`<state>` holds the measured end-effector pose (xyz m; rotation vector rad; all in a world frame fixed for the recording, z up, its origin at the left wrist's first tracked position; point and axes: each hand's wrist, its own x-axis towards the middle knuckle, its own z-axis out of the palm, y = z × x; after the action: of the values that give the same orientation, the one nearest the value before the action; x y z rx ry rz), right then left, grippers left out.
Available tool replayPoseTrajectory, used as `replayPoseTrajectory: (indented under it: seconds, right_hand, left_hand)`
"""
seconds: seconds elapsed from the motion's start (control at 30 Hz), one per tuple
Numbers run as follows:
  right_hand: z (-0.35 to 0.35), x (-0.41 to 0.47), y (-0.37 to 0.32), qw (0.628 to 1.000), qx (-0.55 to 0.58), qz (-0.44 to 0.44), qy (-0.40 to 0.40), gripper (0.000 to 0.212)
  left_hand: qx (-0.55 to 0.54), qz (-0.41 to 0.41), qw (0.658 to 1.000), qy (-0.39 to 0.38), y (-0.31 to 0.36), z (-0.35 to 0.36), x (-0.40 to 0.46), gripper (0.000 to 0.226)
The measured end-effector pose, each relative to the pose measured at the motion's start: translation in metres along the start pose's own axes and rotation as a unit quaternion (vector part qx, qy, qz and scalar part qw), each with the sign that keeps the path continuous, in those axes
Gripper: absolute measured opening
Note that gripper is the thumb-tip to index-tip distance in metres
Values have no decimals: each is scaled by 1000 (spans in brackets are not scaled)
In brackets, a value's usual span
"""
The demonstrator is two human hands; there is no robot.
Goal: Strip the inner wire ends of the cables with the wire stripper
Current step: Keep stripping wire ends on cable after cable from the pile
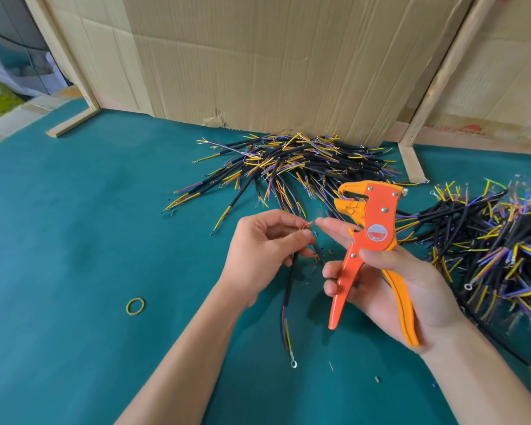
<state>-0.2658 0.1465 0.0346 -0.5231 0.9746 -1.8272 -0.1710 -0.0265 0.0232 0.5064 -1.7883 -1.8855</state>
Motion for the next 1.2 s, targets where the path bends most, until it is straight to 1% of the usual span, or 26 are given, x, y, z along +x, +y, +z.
replayPoseTrajectory:
  seconds: [0.03, 0.13, 0.23, 0.3, 0.37, 0.5, 0.57, 0.77, 0.97, 1.03, 1.13, 1.2]
  right_hand:
    - [0, 0, 0, 1000, 9, 6, 14, 53]
    - [-4, 0, -3, 998, 17, 30, 48, 56]
    - [-5, -1, -4, 997, 17, 66, 48, 56]
    - [-3, -2, -3, 995, 12, 89, 38, 54]
    - [-1, -2, -1, 993, 1, 110, 29, 56]
    - [3, -2, 2, 992, -13, 128, 6, 56]
    - [5, -3, 2, 991, -23, 129, -14, 58]
    - [7, -2, 3, 992, -38, 119, -25, 58]
    - [9, -3, 2, 991, -46, 124, -30, 64]
    - [9, -2, 3, 991, -37, 125, -30, 60]
    - [9, -2, 4, 991, -35, 128, -17, 48]
    - [9, -2, 4, 991, -36, 130, -11, 44]
  left_hand:
    - [2, 8, 1000, 17, -1, 0, 1, 3]
    - [15, 26, 997, 67, -2, -2, 2, 5]
    - [23, 48, 994, 96, -1, -1, 2, 10]
    - [50, 69, 991, 101, 0, 0, 1, 12]
    - [95, 92, 985, 107, -1, 1, 0, 15]
    - [206, 142, 960, 125, -3, 4, -3, 15]
    - [233, 156, 951, 133, -4, 5, -3, 14]
    - [281, 204, 927, 142, -6, 7, -4, 13]
    - [311, 219, 913, 147, -5, 8, -5, 13]
    - [315, 226, 910, 148, -5, 8, -5, 13]
    - [323, 230, 906, 146, -5, 9, -6, 13]
    - [327, 231, 905, 144, -5, 9, -6, 13]
